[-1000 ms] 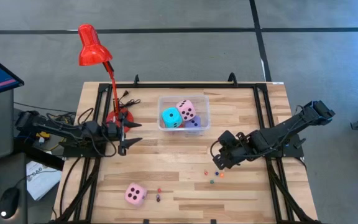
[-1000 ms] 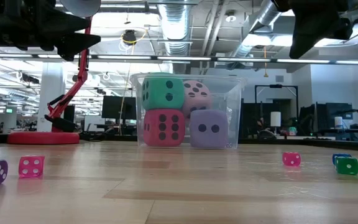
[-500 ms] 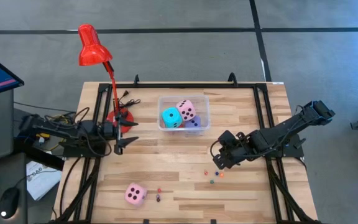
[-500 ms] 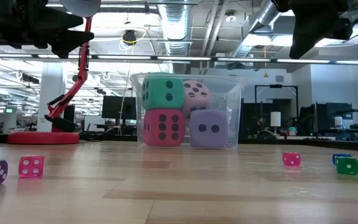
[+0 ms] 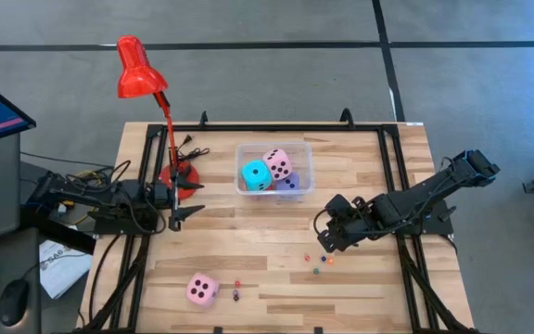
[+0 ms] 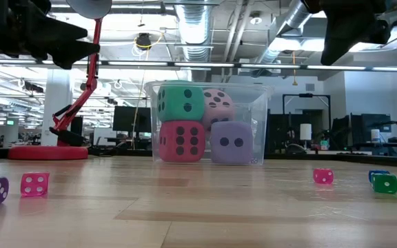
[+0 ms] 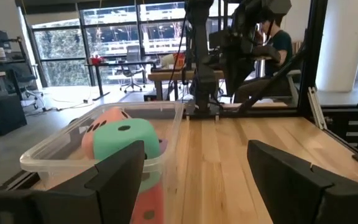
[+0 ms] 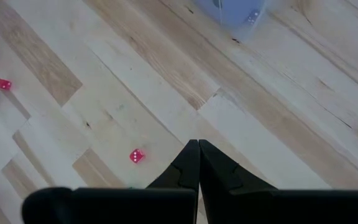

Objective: Pick & Place Dice
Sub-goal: Put the small orange die into the transparent bin

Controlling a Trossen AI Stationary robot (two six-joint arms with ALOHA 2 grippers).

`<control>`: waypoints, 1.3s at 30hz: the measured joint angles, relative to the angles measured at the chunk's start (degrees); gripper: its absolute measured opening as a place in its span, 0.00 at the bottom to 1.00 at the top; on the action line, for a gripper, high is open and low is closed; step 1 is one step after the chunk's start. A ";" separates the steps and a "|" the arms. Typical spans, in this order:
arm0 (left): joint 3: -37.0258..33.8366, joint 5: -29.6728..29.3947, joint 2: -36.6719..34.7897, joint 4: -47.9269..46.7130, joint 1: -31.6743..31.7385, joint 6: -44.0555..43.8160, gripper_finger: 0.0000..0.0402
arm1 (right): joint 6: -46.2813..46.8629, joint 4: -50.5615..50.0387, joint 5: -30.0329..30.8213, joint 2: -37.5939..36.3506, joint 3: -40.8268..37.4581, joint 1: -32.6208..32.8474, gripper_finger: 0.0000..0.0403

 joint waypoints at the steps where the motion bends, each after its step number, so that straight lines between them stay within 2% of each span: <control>1: 0.00 0.00 0.00 -0.19 0.00 -0.01 0.68 | -0.12 0.00 0.21 0.00 0.00 0.00 0.00; 7: 0.02 0.00 0.00 -0.20 0.00 -0.02 0.68 | -0.18 0.04 2.99 0.00 0.00 0.02 0.00; 15: 0.00 0.00 0.00 -0.23 0.00 -0.02 0.68 | -0.18 1.20 3.21 2.01 -0.01 0.48 0.00; 39: -0.02 -0.25 4.48 1.45 0.13 -0.04 0.68 | -0.66 4.54 -0.30 11.36 -0.04 1.97 0.00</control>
